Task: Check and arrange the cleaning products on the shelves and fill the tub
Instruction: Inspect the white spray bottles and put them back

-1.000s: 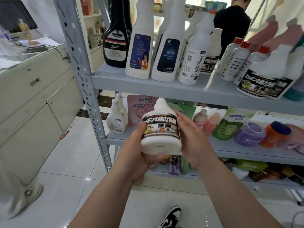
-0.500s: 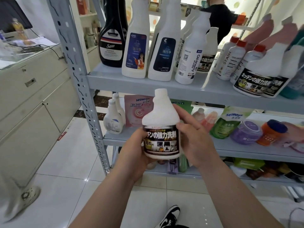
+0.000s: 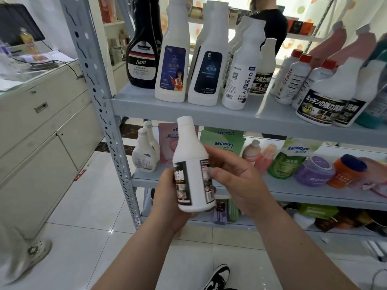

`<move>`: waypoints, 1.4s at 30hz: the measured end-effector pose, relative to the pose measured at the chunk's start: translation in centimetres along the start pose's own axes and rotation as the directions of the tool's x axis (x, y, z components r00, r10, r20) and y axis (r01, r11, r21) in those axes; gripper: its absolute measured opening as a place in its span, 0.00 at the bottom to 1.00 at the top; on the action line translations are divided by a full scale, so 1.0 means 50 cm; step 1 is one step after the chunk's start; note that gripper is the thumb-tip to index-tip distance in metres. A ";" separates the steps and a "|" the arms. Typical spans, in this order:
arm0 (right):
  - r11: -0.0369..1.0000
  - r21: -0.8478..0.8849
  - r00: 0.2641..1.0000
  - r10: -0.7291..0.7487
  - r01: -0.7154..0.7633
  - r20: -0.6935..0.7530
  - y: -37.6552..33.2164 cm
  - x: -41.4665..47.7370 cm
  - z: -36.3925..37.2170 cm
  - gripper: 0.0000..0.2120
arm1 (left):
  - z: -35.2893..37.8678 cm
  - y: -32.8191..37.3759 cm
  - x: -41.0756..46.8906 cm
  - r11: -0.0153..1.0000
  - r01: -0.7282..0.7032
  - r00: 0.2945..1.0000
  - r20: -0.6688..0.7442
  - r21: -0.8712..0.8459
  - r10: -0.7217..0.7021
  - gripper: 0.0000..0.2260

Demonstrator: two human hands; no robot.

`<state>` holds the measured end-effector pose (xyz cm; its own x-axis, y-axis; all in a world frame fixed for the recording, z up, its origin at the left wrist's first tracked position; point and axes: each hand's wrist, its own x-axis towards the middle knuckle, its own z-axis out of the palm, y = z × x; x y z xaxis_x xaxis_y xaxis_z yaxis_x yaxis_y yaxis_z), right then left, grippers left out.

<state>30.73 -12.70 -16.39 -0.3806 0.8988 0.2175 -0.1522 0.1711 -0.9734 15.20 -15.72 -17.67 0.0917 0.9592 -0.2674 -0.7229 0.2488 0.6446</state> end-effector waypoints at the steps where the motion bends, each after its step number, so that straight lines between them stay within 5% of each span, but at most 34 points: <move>1: 1.000 -0.014 1.000 0.025 -0.025 0.002 -0.001 -0.001 0.002 0.26 | 0.000 0.000 0.000 0.998 -0.022 0.998 -0.054 0.057 0.025 0.21; 6: 0.978 -0.165 0.975 0.094 -0.128 -0.199 0.000 -0.006 0.018 0.20 | 0.036 -0.013 -0.019 0.901 -0.257 0.939 -0.131 0.351 0.318 0.09; 9: 0.940 0.266 0.877 0.305 -0.215 -0.371 0.009 0.007 0.020 0.20 | 0.063 -0.033 -0.037 0.837 -0.344 0.918 -0.034 0.424 0.395 0.12; 11: 0.826 0.514 0.850 0.428 -0.230 -0.307 0.008 0.010 0.005 0.25 | 0.076 -0.039 -0.052 0.717 -0.444 0.882 0.120 0.537 0.456 0.15; 14: 0.692 0.695 0.895 0.416 -0.196 -0.162 0.010 -0.001 -0.027 0.26 | 0.091 -0.044 -0.063 0.539 -0.527 0.845 0.336 0.657 0.416 0.19; 19: 0.651 0.739 0.923 0.370 -0.173 -0.109 0.026 -0.026 -0.064 0.29 | 0.092 -0.079 -0.052 0.350 -0.597 0.797 0.485 0.722 0.360 0.22; 25: 0.759 0.642 0.940 0.288 -0.107 -0.184 0.008 -0.032 -0.091 0.52 | 0.115 -0.091 -0.040 0.448 -0.544 0.833 0.392 0.709 0.391 0.19; 30: 0.859 0.510 0.942 0.197 -0.033 -0.272 -0.022 -0.050 -0.122 0.24 | 0.129 -0.069 -0.009 0.615 -0.409 0.904 0.208 0.674 0.372 0.17; 34: 0.947 0.320 0.966 0.055 0.029 -0.252 -0.059 -0.049 -0.162 0.30 | 0.165 -0.060 0.014 0.764 -0.397 0.917 0.178 0.509 0.358 0.13; 39: 0.991 0.125 0.930 0.002 0.047 -0.368 -0.110 0.001 -0.214 0.42 | 0.238 -0.049 0.065 0.719 -0.439 0.897 0.217 0.539 0.385 0.12; 42: 0.997 -0.050 0.906 -0.080 0.066 -0.417 -0.136 0.043 -0.253 0.38 | 0.275 -0.035 0.121 0.594 -0.475 0.870 0.248 0.650 0.425 0.13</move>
<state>42.49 -6.85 -10.19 0.0475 0.9683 0.2453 -0.1314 0.2495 -0.9594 26.44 -8.48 -10.55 -0.0573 0.9740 0.2190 -0.0277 -0.2209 0.9749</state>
